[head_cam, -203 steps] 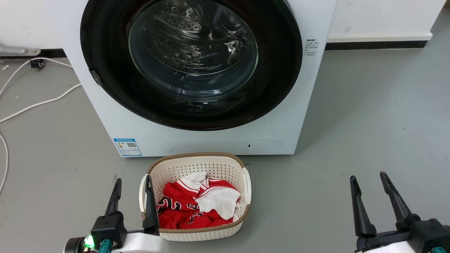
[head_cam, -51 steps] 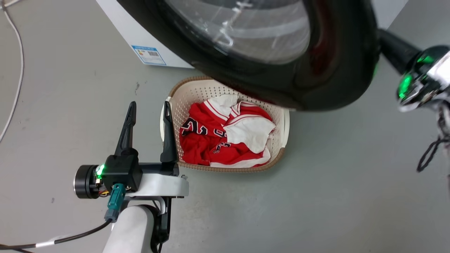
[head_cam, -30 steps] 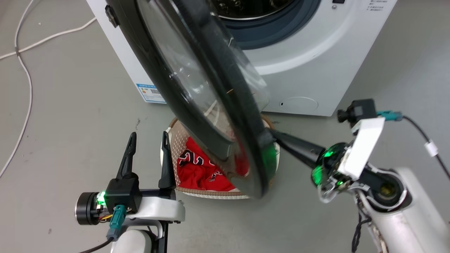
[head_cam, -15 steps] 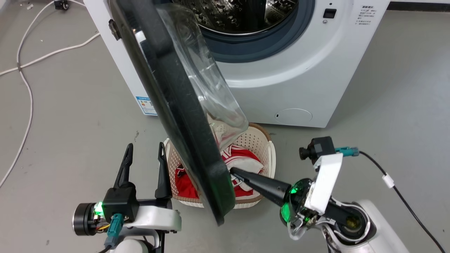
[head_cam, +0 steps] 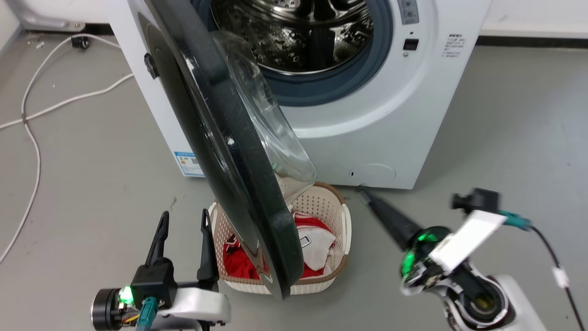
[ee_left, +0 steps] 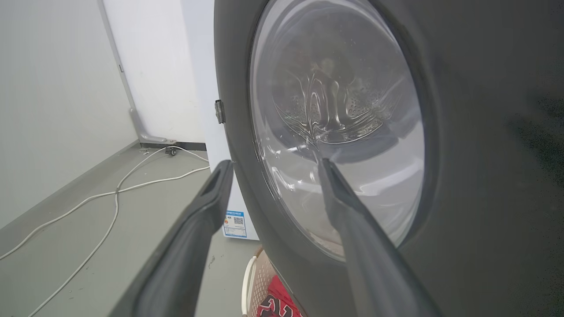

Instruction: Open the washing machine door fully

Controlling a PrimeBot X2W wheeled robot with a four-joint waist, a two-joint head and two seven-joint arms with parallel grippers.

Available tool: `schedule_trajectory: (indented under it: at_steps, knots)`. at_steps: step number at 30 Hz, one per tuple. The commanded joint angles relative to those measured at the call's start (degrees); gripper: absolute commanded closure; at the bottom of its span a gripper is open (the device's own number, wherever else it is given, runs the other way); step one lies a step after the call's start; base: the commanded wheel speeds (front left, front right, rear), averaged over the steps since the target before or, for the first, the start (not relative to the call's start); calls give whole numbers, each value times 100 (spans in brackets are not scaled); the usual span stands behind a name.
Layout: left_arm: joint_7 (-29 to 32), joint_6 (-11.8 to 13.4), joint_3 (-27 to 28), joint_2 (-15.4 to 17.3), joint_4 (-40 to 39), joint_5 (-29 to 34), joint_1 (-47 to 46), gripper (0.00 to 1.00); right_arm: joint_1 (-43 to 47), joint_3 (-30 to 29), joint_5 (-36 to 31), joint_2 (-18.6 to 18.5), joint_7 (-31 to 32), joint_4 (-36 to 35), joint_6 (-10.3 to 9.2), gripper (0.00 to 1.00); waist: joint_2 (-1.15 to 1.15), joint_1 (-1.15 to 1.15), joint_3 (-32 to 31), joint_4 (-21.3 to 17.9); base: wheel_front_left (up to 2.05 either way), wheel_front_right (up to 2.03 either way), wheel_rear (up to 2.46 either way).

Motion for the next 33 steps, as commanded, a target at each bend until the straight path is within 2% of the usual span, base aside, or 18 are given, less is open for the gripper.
schedule_trajectory:
  at_steps: [1, 2, 6, 11, 14, 16, 18, 21, 25, 30, 33]
  knots:
    - [-15, -24, 27, -3, 10, 10, 108, 0, 125, -146, -87, 21, -313, -101, -2, 54, 0, 1, -112, -49, 0, 0, 0]
    - [-15, -25, 35, -3, 5, 13, 133, 0, 158, -246, -147, 26, -526, -155, -2, 0, 0, 1, -150, -67, 0, 0, 0]
    - [-15, -29, 81, -3, -9, 24, 239, 0, 303, -549, -504, 32, -1363, -360, -2, 0, 0, 1, -282, -139, 0, 0, 0]
    - [-15, -34, 117, -4, -28, 33, 337, 0, 564, -757, -1260, -272, -2495, -662, -2, 0, 0, 1, -387, -212, 0, 0, 0]
    - [-15, -39, 125, -4, -46, 38, 395, 0, 705, -812, -2036, -604, -3396, -717, -2, 0, 0, 1, -417, -259, 0, 0, 0]
    - [-15, -31, 131, -2, -57, 40, 416, 0, 785, -862, -2890, -861, -3793, -695, -2, 0, 0, 1, -429, -288, 0, 0, 0]
    - [-15, -15, 148, -4, -67, 37, 427, 0, 884, -1069, -3602, -795, -3894, -688, -2, 0, 0, 1, -439, -327, 0, 0, 0]
    - [-14, -6, 156, -4, -83, 22, 419, 0, 994, -1572, -5047, -603, -3898, -1070, -2, 0, 0, 1, -441, -359, 0, 0, 0]
    - [-14, -25, 149, -3, -83, 18, 406, 0, 1245, -1817, -6831, -395, -3900, -1463, -2, 0, 0, 1, -463, -366, 0, 0, 0]
    - [-15, -18, 134, -3, -103, -6, 383, 0, 1628, -1926, -8137, -95, -3902, -1645, -2, 0, 0, 1, -496, -330, 0, 0, 0]
    - [-15, -6, 112, -3, -111, -21, 400, 0, 1871, -1937, -8525, 4, -3902, -1574, -2, 0, 0, 1, -521, -309, 0, 0, 0]
